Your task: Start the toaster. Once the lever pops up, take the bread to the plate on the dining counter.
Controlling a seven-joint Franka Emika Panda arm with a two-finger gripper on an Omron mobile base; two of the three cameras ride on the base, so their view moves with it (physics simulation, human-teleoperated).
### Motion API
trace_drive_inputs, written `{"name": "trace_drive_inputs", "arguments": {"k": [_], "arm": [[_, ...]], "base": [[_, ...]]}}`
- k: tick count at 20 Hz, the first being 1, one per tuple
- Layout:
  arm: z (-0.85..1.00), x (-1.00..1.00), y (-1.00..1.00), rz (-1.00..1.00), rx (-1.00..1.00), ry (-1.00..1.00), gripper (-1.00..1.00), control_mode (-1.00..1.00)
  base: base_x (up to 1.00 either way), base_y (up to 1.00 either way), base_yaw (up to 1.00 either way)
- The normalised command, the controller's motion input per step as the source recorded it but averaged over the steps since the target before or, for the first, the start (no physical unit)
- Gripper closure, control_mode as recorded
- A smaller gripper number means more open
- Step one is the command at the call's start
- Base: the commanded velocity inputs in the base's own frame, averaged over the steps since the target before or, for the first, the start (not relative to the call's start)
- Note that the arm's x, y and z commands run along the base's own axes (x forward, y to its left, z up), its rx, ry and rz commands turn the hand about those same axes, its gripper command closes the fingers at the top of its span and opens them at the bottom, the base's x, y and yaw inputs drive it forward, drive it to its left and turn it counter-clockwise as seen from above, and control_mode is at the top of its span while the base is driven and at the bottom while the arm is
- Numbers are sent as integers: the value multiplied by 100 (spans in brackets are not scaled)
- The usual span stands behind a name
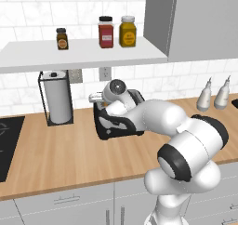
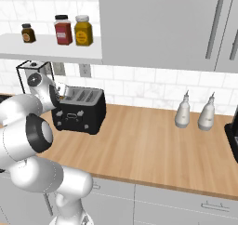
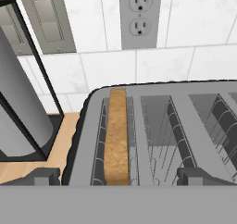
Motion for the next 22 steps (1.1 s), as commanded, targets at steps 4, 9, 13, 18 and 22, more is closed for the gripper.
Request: {"name": "trace_drive_inputs", "arguments": {"k": [4,9,13,18,22], "arm": [[0,0,0,0,0,0,-100,-100],[0,0,0,0,0,0,-100,-100],[0,0,0,0,0,0,-100,-100],[0,0,0,0,0,0,-100,-100],[0,0,0,0,0,0,-100,-100]], "base": [[0,0,0],[0,0,0],[0,0,0],[0,0,0],[0,0,0]]}}
